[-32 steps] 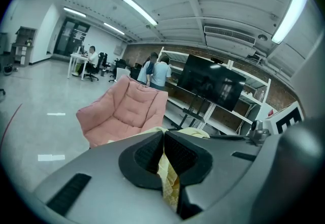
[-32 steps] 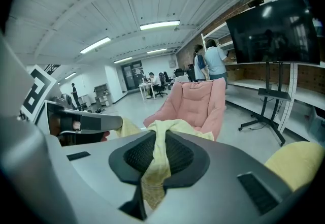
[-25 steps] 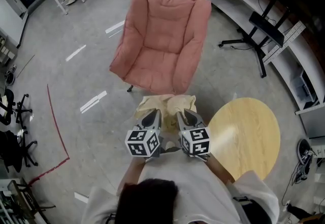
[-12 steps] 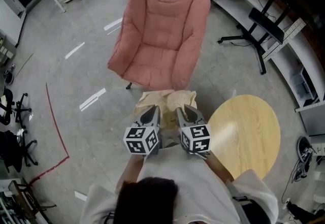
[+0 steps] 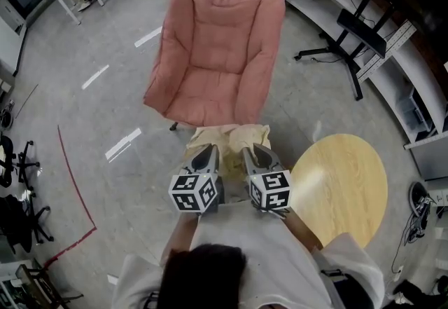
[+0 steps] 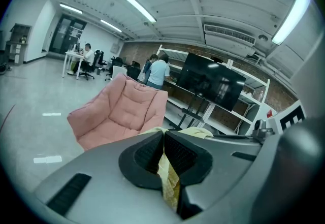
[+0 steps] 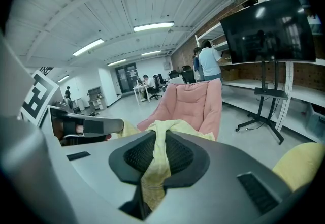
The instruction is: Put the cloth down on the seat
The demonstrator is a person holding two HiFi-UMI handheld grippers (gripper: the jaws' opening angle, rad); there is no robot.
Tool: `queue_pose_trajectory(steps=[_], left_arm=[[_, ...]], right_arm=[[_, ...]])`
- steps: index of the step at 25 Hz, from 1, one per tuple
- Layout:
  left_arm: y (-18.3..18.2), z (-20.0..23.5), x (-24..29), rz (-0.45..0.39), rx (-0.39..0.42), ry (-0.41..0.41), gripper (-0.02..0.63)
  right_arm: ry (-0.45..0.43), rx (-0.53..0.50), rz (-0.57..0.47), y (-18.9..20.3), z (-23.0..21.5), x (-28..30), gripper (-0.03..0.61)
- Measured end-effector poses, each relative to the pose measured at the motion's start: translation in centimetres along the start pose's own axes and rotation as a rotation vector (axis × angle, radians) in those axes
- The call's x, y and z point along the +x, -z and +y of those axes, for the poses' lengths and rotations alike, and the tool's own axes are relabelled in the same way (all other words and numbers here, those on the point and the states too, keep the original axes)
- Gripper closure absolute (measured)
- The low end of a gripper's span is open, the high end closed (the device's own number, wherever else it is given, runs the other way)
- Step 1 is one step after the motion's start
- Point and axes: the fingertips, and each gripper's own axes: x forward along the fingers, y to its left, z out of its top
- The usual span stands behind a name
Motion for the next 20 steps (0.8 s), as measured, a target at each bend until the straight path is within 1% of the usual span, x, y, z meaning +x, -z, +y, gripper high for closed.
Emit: queue_pose_trajectory(steps=[8,15,20], left_arm=[[-3.2,3.9,3.8,0.016,-0.004,0.024,0.581],[-6.5,7.7,6.8,0.037,0.012,0.035,0.581],[-7.9,10.5,8.7,0.053,0.002,0.047,0.581]], right_arm=[[0.034,0.006,0.018,-2.3,-0.5,5.3,0.509],[0.049,0.012,0.047,-4.5,-0.2,10.3,0.509],[0.061,0.011,0.079,-5.2,-0.1,13.3,0.509]])
